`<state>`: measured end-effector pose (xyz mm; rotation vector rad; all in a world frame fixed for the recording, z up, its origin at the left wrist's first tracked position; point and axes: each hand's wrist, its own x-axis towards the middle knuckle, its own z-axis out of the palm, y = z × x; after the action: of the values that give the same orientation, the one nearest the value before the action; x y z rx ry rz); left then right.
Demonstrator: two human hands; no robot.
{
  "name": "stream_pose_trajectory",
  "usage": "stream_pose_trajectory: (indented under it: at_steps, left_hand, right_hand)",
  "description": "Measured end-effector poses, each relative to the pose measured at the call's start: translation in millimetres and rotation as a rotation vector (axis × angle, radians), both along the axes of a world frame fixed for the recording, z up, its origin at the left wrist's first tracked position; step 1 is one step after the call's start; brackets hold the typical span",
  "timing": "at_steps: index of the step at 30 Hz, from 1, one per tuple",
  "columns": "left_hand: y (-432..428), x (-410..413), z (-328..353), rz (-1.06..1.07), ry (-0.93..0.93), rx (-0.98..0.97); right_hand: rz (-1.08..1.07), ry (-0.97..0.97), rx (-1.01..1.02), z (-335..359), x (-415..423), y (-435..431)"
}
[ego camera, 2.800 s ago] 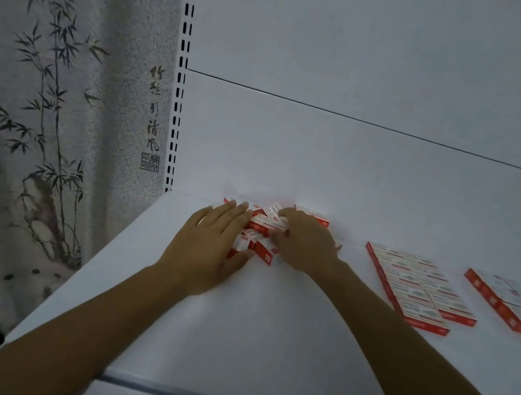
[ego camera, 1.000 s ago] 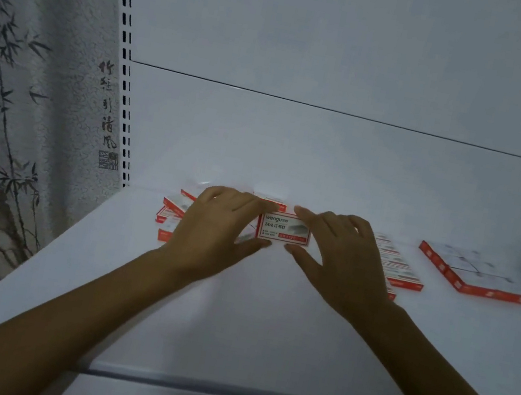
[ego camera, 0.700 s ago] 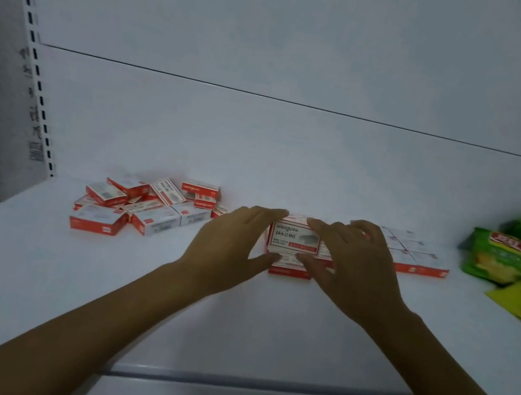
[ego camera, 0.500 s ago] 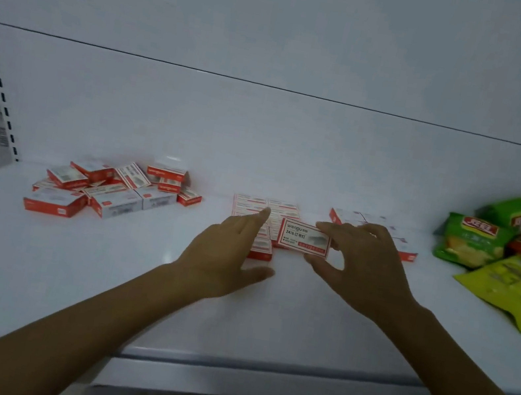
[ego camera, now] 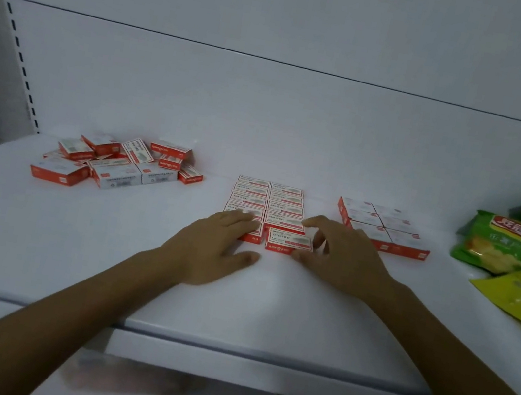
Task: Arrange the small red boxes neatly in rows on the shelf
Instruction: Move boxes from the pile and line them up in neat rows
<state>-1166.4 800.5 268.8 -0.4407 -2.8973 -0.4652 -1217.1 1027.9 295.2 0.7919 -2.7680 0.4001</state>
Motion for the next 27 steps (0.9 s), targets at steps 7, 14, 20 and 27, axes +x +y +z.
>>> stream_pose_trajectory:
  at_steps: [7,14,20,27]
  left_hand:
    - [-2,-2,-2,-0.016,0.004,-0.012]
    - [-2,-3,-3,-0.021,-0.027,-0.048]
    - [-3,-3,-4,-0.013,-0.088,-0.029]
    - [-2,-4,-5,-0.03,-0.088,-0.023]
  right_hand:
    - [-0.1,0.037,-0.166,-21,-9,-12]
    - [-0.19,0.073,-0.096,-24,-6,-9]
    - [-0.123,0.165,0.04,-25,-2,-11]
    - [-0.117,0.144,0.041,-25,-4,-12]
